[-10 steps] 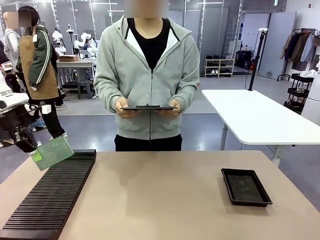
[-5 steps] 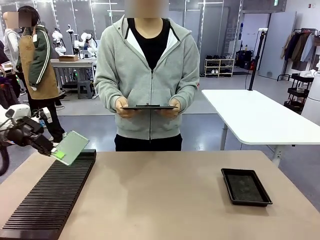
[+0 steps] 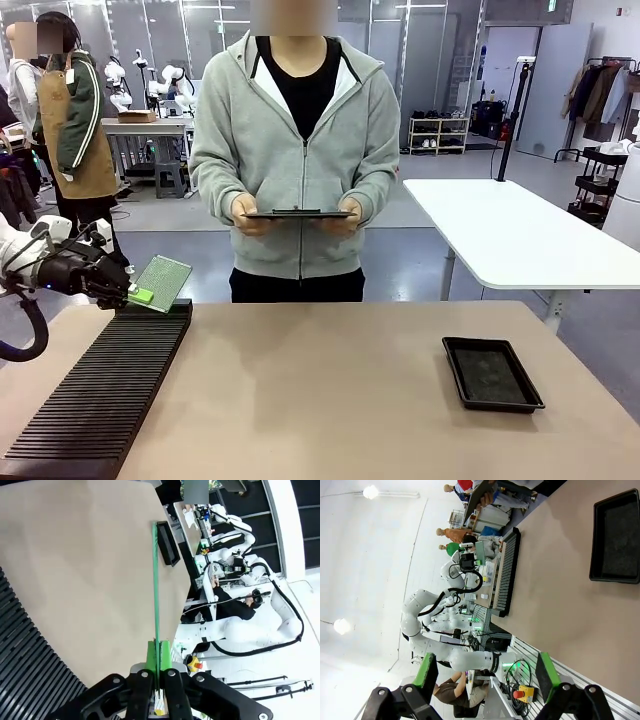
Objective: Inspect the PCB.
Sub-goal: Pick up the Blank PCB and present it to the human.
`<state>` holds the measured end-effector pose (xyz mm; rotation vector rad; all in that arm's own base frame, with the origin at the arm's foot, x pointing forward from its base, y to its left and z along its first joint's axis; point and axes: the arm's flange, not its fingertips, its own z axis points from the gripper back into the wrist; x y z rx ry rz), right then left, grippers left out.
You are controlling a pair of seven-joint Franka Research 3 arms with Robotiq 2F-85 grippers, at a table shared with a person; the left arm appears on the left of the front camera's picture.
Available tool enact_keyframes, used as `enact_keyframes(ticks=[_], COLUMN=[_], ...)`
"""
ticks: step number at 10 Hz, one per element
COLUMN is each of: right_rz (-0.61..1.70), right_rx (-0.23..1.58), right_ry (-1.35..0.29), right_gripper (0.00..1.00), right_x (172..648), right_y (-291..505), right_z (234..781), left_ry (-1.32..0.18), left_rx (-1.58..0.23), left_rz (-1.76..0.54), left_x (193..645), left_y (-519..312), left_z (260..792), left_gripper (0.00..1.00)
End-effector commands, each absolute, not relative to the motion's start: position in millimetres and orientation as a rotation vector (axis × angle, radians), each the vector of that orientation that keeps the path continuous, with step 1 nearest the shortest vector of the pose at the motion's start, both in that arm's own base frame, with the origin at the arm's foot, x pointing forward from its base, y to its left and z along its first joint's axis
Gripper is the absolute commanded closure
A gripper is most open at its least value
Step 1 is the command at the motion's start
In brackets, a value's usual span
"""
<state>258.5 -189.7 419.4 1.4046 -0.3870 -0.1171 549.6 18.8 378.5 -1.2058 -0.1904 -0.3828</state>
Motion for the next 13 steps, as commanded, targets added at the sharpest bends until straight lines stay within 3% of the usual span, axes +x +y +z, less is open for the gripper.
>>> enact_keyframes(ticks=[1,4,9,13], right_rz=[-0.109,-0.109,-0.109,-0.109], right_rx=[1.406,1.406,1.406,1.406], right_ry=[-0.386,-0.386,-0.386,-0.386], right_gripper=[0.00,0.00,0.00,0.00], right_x=[256.2,256.2,256.2,256.2], right_y=[-191.4,-191.4,-191.4,-191.4], right_z=[420.3,420.3,420.3,420.3], left_ry=[-0.216,-0.198,-0.109,-0.050], left_rx=[-1.200,-1.204,-1.502,-1.569], left_rz=[-0.416,-0.392,-0.160,-0.122], left_x=[549.1,549.5,572.9,590.3], left_y=[22.3,20.2,-5.1,-33.5], left_z=[377.5,378.3,349.7,328.3], left_gripper=[1.00,0.97,0.97,0.97])
